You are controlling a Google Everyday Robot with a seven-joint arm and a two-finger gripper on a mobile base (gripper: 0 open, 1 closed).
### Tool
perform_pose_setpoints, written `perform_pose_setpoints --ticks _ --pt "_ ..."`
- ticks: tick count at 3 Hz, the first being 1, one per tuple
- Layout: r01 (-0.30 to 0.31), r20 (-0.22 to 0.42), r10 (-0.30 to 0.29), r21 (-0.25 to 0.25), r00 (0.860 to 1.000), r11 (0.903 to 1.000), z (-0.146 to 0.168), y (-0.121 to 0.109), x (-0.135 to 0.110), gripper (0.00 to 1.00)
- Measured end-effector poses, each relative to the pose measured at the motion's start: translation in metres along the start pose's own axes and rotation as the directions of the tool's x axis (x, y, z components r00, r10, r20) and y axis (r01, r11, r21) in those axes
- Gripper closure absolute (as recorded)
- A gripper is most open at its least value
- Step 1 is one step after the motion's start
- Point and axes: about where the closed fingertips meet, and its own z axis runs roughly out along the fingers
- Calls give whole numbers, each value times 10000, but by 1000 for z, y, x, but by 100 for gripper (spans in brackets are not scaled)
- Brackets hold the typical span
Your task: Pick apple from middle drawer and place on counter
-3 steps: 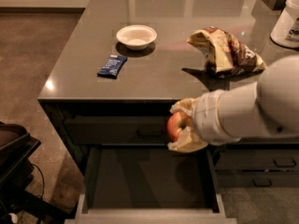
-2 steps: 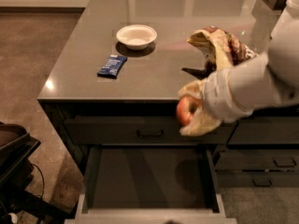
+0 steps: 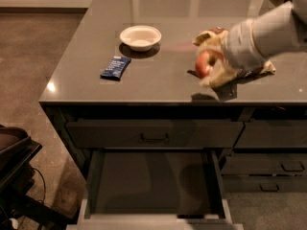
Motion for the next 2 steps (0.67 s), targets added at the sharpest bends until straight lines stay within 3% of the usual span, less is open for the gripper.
perform_pose_setpoints --ticks 1,2 --pt "-64 943 -34 1029 9955 9947 13 -69 6 100" --pt "-605 2052 271 1584 9784 9855 46 -109 8 100"
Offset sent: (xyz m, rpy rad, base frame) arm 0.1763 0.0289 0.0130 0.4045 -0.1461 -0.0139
